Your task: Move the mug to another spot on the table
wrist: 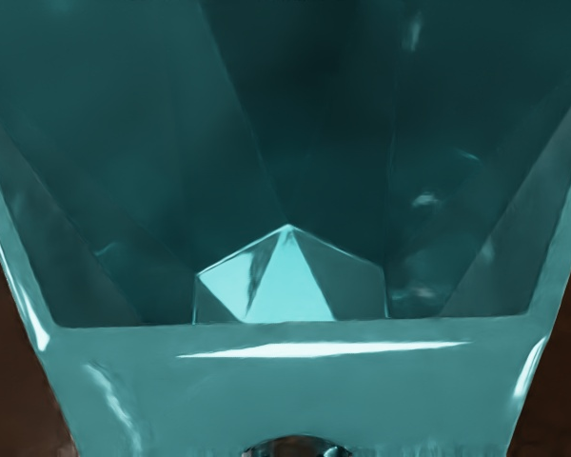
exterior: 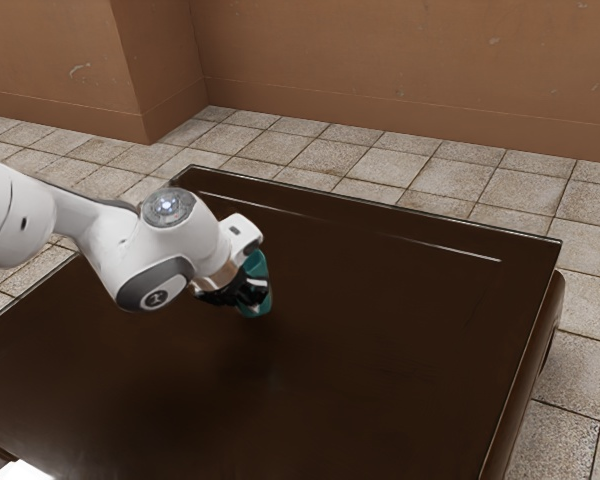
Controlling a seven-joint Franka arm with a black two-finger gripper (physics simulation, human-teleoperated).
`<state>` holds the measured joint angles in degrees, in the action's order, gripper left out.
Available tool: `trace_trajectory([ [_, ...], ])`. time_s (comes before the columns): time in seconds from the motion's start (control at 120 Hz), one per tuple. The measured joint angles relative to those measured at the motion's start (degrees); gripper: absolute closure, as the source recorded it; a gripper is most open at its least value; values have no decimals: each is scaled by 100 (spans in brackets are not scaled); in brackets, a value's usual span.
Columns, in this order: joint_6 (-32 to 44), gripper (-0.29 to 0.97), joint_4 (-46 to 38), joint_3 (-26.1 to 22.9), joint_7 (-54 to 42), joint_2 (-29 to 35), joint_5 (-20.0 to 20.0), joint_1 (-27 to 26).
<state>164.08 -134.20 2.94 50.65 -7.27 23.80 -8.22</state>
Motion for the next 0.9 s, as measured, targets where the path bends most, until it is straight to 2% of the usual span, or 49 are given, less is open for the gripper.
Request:
trace_trajectory([
  [0.275, 248, 73, -73, -89, 300, -442, -10, -30],
  [0.625, 360, 23, -133, -100, 499, -463, -15, 27],
  [0.75, 369, 13, -464, -103, 546, -145, -15, -15],
  [0.9, 373, 6, -771, -109, 588, 254, -15, -17],
])
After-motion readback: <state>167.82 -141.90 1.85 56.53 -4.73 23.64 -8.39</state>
